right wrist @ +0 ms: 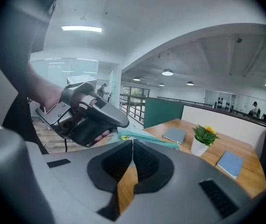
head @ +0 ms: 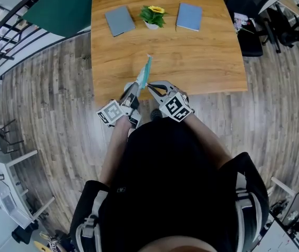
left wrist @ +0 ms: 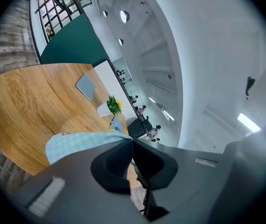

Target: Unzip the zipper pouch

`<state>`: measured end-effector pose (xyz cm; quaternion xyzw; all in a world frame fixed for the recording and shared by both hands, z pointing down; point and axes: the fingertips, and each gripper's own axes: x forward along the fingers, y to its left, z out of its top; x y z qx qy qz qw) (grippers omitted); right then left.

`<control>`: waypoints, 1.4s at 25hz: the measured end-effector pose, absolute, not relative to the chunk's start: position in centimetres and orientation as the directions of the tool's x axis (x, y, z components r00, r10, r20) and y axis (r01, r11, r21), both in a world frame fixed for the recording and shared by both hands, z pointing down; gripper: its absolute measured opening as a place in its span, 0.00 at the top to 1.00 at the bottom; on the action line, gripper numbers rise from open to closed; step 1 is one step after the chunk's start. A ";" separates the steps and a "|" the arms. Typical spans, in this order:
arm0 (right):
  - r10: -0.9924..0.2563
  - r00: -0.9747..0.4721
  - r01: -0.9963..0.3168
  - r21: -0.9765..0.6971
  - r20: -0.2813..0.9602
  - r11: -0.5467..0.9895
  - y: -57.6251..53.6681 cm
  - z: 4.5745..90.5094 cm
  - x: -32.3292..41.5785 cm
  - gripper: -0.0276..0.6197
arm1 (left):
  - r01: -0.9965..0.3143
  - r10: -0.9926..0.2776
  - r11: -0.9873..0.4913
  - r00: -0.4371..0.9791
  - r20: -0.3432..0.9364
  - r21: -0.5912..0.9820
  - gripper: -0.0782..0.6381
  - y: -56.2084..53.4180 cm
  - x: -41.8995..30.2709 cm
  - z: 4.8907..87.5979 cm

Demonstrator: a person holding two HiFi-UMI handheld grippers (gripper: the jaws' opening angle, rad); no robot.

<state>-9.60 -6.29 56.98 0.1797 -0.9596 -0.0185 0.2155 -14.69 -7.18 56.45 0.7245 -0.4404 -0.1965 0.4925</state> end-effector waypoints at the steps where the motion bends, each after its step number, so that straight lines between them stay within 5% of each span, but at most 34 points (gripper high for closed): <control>1: -0.355 -0.841 -0.340 0.113 0.408 0.934 -6.4 57.0 -9.5 0.95 | -0.444 -0.831 -0.127 0.535 0.149 0.887 0.88 -7.3 -14.6 56.4; 35: -0.407 -0.821 -0.398 0.110 0.401 0.911 -7.1 56.7 -9.9 0.95 | -0.439 -0.832 -0.135 0.537 0.139 0.888 0.88 -7.5 -15.0 56.2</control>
